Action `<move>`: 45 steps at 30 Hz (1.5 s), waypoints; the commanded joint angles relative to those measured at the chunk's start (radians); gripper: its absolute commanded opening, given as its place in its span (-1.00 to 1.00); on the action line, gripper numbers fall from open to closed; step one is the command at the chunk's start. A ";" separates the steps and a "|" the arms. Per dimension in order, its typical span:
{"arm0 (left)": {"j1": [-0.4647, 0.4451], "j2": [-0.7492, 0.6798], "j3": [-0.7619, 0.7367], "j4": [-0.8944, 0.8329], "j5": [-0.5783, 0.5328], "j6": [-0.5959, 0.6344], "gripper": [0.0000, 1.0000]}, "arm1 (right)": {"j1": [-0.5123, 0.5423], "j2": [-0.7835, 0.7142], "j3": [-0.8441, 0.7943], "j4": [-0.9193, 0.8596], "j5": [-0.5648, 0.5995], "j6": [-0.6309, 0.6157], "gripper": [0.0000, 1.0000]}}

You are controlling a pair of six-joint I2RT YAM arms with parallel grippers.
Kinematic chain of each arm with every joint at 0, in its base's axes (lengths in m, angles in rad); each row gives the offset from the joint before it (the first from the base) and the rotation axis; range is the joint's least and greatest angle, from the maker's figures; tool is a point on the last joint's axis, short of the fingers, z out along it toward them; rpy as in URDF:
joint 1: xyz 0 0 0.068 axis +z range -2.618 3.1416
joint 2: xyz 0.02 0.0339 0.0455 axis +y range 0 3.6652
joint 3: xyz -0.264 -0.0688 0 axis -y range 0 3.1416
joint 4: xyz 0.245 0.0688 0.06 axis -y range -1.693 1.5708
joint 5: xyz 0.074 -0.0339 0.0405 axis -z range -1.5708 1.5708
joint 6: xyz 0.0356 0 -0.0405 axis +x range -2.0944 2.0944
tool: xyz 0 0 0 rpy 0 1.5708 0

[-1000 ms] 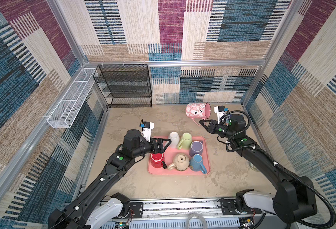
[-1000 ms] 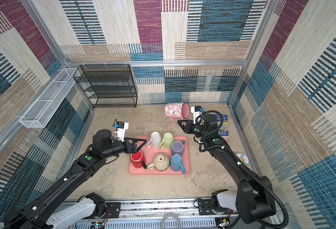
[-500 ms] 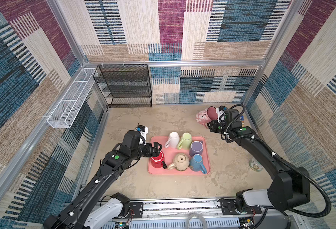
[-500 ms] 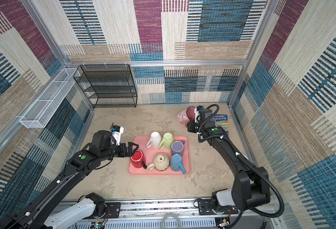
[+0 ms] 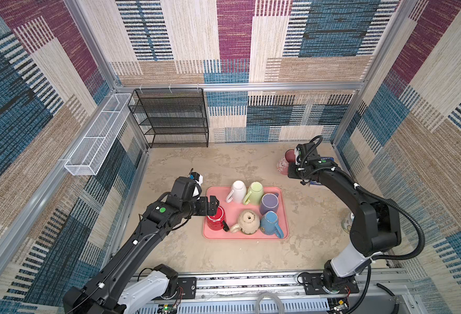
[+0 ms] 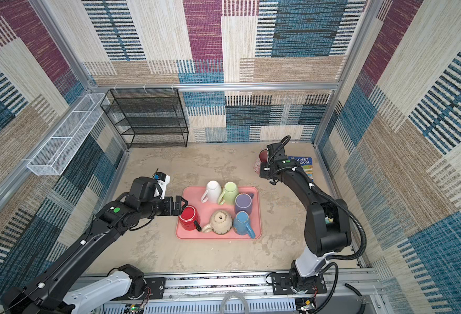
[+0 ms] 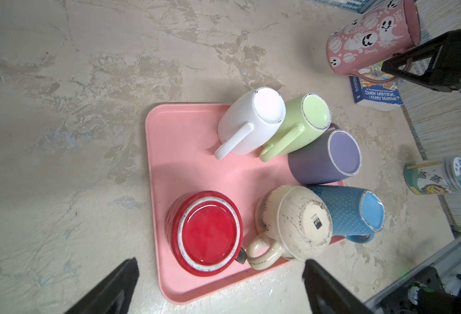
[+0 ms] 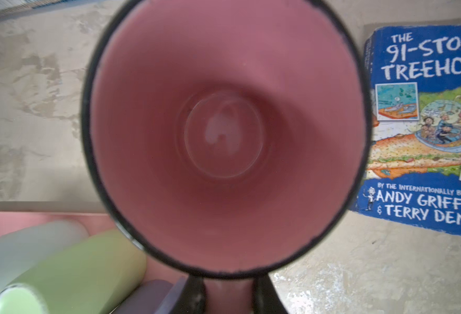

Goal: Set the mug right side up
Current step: 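Carry the pink mug with the right gripper beside the book while the left withdraws, then lower the pink mug upright onto the table with the right gripper and release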

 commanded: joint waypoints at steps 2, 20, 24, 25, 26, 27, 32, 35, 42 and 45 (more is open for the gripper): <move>0.000 0.014 0.010 -0.012 -0.010 0.055 0.99 | -0.022 0.049 0.033 0.034 0.046 -0.029 -1.00; 0.029 0.039 -0.001 -0.004 0.020 0.087 1.00 | -0.037 0.196 0.105 0.006 0.124 -0.064 -1.00; 0.037 0.039 -0.004 -0.002 0.028 0.087 1.00 | -0.036 0.210 0.111 0.006 0.118 -0.064 -1.00; 0.039 0.040 -0.004 -0.001 0.029 0.086 1.00 | -0.037 0.212 0.113 0.006 0.116 -0.064 -1.00; 0.041 0.041 -0.005 -0.001 0.029 0.087 1.00 | -0.036 0.213 0.114 0.006 0.112 -0.064 -1.00; 0.042 0.040 -0.005 -0.001 0.032 0.086 0.99 | -0.036 0.213 0.117 0.005 0.111 -0.065 -1.00; 0.049 0.037 -0.006 0.002 0.041 0.088 0.99 | -0.037 0.212 0.114 0.004 0.104 -0.067 -0.74; 0.053 0.038 -0.007 0.004 0.047 0.089 0.99 | -0.037 0.207 0.107 0.006 0.093 -0.067 -0.52; 0.058 0.042 -0.009 0.007 0.059 0.091 0.99 | -0.036 0.196 0.093 0.010 0.079 -0.069 -0.21; 0.060 0.044 -0.008 0.008 0.063 0.090 0.99 | -0.037 0.193 0.094 0.010 0.076 -0.068 -0.10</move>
